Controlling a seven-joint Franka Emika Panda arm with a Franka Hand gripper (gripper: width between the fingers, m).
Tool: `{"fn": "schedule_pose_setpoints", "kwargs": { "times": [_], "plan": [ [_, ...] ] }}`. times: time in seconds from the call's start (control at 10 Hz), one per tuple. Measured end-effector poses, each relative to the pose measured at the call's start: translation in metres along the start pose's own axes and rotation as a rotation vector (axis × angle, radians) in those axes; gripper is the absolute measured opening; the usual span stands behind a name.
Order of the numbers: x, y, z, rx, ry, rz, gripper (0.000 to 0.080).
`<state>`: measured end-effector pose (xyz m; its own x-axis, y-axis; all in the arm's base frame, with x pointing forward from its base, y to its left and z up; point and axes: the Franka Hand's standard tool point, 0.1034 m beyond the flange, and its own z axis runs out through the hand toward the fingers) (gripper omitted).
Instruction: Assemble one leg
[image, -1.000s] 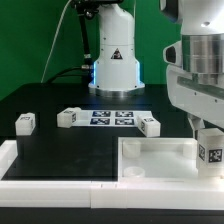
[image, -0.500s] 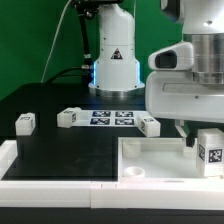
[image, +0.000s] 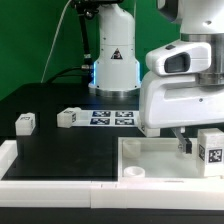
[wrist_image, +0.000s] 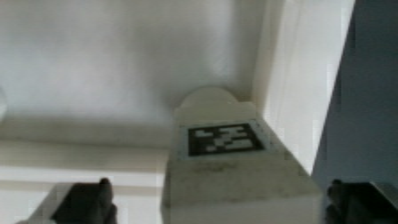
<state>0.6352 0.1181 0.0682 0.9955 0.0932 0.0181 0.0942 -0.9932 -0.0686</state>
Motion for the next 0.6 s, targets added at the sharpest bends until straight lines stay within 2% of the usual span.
{"fn": "schedule_pose_setpoints", "kwargs": {
  "times": [0.2,0.4,0.6],
  "plan": [
    [0.0,-0.0002,0.0,0.001,0.0,0.041,0.0283],
    [0.0001,-0.0006,0.0003,-0.002,0.004,0.104,0.0288],
    [0.0008,0.0003,0.0013,0.005,0.029,0.488,0.0288]
  ]
}}
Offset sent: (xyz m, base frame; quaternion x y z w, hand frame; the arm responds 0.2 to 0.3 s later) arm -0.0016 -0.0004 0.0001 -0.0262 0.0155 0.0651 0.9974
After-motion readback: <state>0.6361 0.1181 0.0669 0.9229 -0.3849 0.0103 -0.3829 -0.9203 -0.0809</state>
